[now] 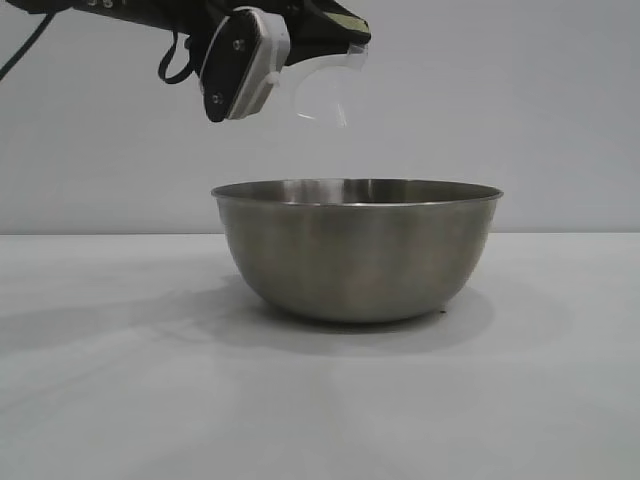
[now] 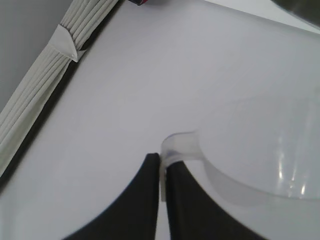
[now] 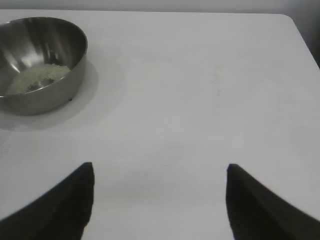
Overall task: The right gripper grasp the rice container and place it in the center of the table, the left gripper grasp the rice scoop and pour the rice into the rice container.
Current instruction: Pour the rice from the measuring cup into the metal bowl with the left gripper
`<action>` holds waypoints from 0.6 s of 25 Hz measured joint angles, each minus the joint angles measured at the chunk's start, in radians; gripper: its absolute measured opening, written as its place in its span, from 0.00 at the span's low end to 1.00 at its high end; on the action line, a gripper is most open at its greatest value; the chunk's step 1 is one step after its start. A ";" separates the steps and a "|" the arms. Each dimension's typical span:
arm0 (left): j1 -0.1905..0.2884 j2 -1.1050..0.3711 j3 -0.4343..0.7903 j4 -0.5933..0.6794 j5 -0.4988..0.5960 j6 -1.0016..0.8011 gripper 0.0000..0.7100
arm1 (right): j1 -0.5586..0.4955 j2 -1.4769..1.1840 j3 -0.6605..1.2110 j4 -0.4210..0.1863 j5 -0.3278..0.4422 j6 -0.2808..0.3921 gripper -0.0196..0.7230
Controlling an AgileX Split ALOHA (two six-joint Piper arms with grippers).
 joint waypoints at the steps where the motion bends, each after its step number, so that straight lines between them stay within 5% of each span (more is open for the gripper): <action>1: 0.000 0.000 0.000 0.000 -0.006 0.000 0.00 | 0.000 0.000 0.000 0.000 0.000 0.000 0.66; 10: -0.011 0.000 0.000 0.010 -0.045 0.080 0.00 | 0.000 0.000 0.000 0.000 0.000 0.000 0.66; 15: -0.011 0.000 0.000 -0.096 -0.054 -0.103 0.00 | 0.000 0.000 0.000 0.000 0.000 0.000 0.66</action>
